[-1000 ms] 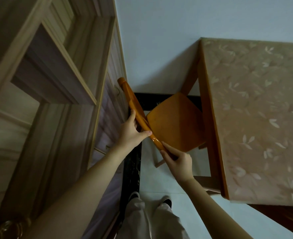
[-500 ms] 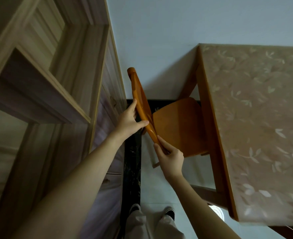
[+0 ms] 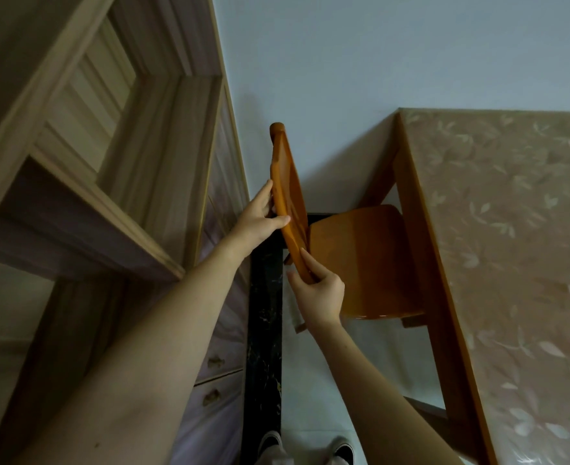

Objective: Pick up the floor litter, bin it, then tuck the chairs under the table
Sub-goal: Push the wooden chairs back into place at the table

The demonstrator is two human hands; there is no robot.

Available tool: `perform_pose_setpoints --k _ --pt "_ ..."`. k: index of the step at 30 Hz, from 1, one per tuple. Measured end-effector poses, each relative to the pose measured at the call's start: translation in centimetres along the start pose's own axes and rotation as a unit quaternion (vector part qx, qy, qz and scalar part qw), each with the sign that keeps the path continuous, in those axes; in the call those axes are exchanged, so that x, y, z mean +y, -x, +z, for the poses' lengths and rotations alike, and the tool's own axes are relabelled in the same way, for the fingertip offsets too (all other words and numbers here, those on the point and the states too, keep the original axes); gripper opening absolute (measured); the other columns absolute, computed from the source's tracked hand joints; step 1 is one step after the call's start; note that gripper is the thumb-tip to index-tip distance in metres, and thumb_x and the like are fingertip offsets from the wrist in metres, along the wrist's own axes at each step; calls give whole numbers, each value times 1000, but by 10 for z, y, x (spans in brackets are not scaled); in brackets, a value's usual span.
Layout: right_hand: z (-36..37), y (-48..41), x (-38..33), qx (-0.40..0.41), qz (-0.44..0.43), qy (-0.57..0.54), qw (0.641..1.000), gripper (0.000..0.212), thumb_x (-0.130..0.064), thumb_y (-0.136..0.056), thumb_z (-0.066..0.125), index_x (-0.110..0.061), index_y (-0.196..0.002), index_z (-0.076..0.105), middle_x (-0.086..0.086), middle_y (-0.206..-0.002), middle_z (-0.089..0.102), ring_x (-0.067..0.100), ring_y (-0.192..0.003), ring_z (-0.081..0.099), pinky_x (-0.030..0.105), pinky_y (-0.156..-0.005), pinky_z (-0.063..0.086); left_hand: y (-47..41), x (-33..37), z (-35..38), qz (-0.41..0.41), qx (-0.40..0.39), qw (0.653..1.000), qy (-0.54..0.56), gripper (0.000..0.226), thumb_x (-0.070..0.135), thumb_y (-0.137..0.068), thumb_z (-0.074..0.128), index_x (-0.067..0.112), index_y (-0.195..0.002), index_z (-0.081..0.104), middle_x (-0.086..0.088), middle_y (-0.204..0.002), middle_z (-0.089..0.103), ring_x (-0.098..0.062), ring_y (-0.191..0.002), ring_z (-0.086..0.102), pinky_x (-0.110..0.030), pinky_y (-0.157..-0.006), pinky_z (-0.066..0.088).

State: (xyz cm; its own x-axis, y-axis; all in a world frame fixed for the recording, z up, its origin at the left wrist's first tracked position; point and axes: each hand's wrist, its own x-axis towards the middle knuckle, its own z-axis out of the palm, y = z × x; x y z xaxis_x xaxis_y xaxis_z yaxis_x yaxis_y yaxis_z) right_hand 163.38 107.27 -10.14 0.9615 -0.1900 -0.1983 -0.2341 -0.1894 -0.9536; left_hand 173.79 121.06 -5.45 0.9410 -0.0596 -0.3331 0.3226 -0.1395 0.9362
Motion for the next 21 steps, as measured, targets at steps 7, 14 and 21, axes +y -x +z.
perform_pose_setpoints --k 7,14,21 --pt "7 -15 -9 -87 16 -12 996 64 -13 -79 71 -25 -139 53 -9 -78 70 12 -56 55 25 -59 49 -1 -13 2 16 16 1000 7 87 3 -84 69 22 -153 18 -1 -153 33 -13 -137 34 -16 -91 42" --pt "-16 -30 -3 -214 14 -20 976 75 -14 -76 74 -32 -143 46 8 -76 58 25 -59 44 34 -59 42 -3 -15 -1 21 20 999 24 92 0 -79 73 20 -151 20 -2 -151 35 -11 -135 36 -10 -86 45" --pt "-22 -51 -6 -220 -13 19 975 77 -17 -74 76 -27 -144 45 6 -70 56 21 -58 50 32 -59 46 -18 -8 5 23 9 1000 15 94 2 -78 75 22 -152 20 -3 -153 34 -17 -138 36 -34 -107 40"
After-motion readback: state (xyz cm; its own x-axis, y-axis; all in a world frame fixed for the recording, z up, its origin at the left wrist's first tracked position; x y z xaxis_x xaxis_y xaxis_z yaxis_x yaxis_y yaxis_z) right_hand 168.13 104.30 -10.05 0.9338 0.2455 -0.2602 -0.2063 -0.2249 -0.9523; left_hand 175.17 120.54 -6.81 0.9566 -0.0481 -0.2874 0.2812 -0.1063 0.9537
